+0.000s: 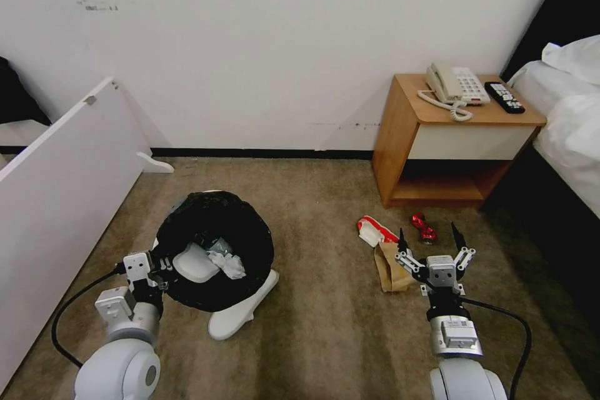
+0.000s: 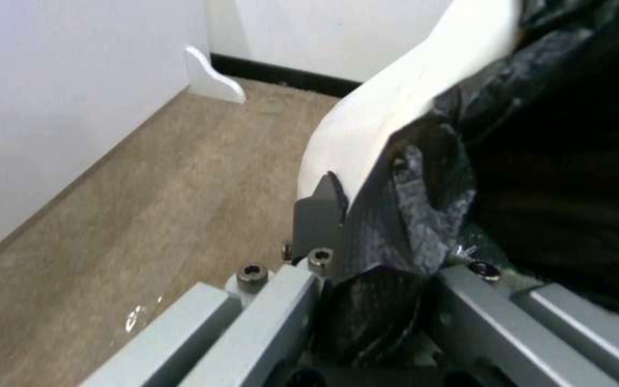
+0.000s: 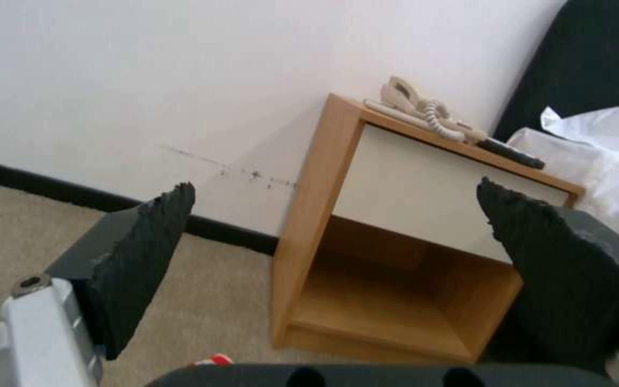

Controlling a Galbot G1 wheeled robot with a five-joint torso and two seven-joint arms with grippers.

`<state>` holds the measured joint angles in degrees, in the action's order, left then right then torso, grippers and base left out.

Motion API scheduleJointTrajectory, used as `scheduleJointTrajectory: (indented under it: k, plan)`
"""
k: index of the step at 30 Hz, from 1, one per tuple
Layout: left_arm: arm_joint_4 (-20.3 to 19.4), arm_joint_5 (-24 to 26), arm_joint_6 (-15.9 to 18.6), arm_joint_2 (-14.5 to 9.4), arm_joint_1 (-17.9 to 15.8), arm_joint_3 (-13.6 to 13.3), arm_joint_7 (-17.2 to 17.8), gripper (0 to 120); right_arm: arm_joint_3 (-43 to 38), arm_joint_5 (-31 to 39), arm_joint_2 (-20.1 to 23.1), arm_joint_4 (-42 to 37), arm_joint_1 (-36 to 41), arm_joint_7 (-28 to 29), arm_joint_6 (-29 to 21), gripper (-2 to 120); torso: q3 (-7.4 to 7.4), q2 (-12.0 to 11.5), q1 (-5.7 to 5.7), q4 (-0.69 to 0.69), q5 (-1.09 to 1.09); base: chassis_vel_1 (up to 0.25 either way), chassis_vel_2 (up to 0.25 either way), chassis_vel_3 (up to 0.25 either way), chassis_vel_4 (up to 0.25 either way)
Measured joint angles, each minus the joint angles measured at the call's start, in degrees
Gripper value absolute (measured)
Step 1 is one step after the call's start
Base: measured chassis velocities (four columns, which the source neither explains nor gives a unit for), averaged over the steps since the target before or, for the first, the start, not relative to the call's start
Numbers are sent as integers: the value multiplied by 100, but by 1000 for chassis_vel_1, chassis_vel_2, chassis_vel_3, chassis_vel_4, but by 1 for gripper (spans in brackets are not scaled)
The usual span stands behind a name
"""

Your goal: Pick up the trash bin, then pick up the garbage from the floor and place it into the trash bin.

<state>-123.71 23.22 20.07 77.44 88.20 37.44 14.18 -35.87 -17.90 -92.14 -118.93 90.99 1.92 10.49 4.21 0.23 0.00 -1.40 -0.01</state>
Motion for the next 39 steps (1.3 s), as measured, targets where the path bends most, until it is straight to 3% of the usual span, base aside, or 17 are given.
scheduleJointTrajectory:
  k: [19, 23, 29, 34, 39]
  plan:
    - [13, 50, -13, -2, -9, 11, 2, 0, 147, -67, 0, 111, 2, -13, 202, 100, 1, 0, 0, 0, 1, -125, 133, 125, -135]
    - [134, 9, -38, -14, -59, 140, 173, 0, 269, -41, 40, 186, -25, -67, 189, 100, 1, 0, 0, -1, 0, -43, 65, 37, -47]
    - [263, -51, -18, -95, -52, 443, 249, 0, 532, 292, 510, 290, -166, -131, -86, 100, 0, 0, 0, 0, 0, 0, 0, 0, 0]
    - [252, -37, -1, -152, 194, 874, 127, 0, 1247, 1513, 1194, 563, -586, -125, -664, 100, 0, 0, 0, 1, 1, 0, 0, 0, 0]
    - [225, -3, 8, -226, 398, 1155, -14, 0, 1735, 2080, 1644, 758, -901, -42, -1027, 100, 0, 0, 0, 1, 1, 0, 0, 0, 0]
